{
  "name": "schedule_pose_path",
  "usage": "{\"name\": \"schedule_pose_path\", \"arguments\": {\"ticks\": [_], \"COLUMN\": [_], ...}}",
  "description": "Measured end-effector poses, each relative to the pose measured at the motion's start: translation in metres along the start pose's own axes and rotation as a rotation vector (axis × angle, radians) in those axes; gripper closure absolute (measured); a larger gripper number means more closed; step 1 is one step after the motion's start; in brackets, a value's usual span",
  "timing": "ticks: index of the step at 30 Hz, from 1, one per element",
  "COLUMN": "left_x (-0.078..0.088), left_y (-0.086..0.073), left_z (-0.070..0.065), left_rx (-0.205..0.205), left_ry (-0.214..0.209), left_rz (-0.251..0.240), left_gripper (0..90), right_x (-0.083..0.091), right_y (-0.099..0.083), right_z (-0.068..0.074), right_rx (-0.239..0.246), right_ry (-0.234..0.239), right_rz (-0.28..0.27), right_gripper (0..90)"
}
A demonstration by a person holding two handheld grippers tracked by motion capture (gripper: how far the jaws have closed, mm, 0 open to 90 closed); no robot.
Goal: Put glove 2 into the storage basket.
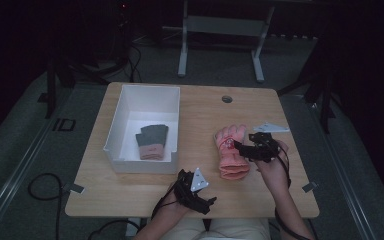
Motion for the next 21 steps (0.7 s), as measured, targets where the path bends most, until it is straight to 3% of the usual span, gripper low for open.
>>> {"name": "schedule_pose_path", "arguments": {"ticks": [5, 7, 10, 13, 17, 21], "left_x": [0.005, 0.008, 0.009, 0.010, 0.009, 0.006], "left_y": [0.009, 0.014, 0.022, 0.036, 0.054, 0.074], "left_z": [-0.001, -0.001, -0.001, 0.000, 0.002, 0.009], "left_rx": [-0.004, 0.001, -0.005, -0.006, -0.017, -0.031], "left_ry": [-0.003, -0.012, -0.027, -0.054, -0.068, -0.077], "left_rz": [-0.035, -0.048, -0.055, -0.072, -0.088, -0.100], "left_gripper": [2.3, 2.3, 2.3, 2.3, 2.3, 2.3], "right_x": [0.020, 0.026, 0.032, 0.032, 0.030, 0.028], "right_y": [-0.007, -0.012, -0.020, -0.027, -0.034, -0.035], "right_z": [-0.016, -0.023, -0.030, -0.036, -0.041, -0.044], "right_rx": [0.007, 0.041, 0.100, 0.144, 0.138, 0.111], "right_ry": [0.070, 0.089, 0.130, 0.138, 0.166, 0.153], "right_rz": [-0.050, -0.085, -0.094, -0.079, -0.063, -0.051], "right_gripper": [15.6, 16.5, 16.2, 14.2, 14.2, 13.9]}}
Point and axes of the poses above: each handheld gripper's, and its own axes: x roughly backward along the jaws, y roughly out of its top, z roughly to its left, the point moved 2 cm from there along -x, roughly forward along the jaws, and after that the axes turned 6 degrees about -y, right-handed, at the moved point
